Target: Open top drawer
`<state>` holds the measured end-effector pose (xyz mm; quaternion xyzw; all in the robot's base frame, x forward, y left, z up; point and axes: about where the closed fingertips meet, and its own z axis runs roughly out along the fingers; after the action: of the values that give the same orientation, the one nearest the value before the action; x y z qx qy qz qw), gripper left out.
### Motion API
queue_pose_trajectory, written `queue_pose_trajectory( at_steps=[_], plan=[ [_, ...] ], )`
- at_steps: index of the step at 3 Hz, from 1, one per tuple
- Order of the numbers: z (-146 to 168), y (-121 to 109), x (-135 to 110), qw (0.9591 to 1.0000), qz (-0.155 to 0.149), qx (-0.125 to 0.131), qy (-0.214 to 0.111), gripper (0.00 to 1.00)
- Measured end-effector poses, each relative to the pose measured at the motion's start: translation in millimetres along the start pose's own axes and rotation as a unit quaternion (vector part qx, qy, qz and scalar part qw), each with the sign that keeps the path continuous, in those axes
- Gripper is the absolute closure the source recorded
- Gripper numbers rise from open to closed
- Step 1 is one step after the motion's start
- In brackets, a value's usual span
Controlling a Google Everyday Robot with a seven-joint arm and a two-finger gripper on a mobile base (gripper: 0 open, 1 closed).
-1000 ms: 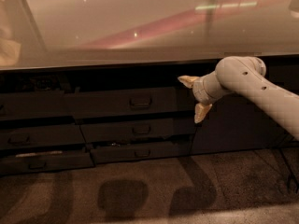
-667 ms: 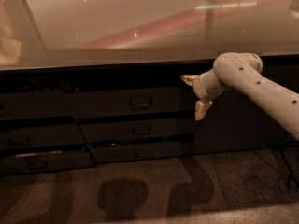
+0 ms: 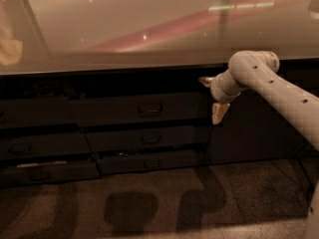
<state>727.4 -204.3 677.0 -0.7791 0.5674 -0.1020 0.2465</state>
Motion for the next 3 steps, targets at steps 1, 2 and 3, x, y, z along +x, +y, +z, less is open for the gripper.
queue_pose_trajectory(
  at_steps=[1,2,3],
  plan=[
    [9.2,4.8,2.0,0.9999,0.007,-0.014,0.004,0.00],
    [31.7,32.6,3.6,0.9991,0.017,-0.035,-0.014,0.00],
    [43.4,52.8,2.3,0.9982,0.021,-0.047,-0.033,0.00]
  ],
)
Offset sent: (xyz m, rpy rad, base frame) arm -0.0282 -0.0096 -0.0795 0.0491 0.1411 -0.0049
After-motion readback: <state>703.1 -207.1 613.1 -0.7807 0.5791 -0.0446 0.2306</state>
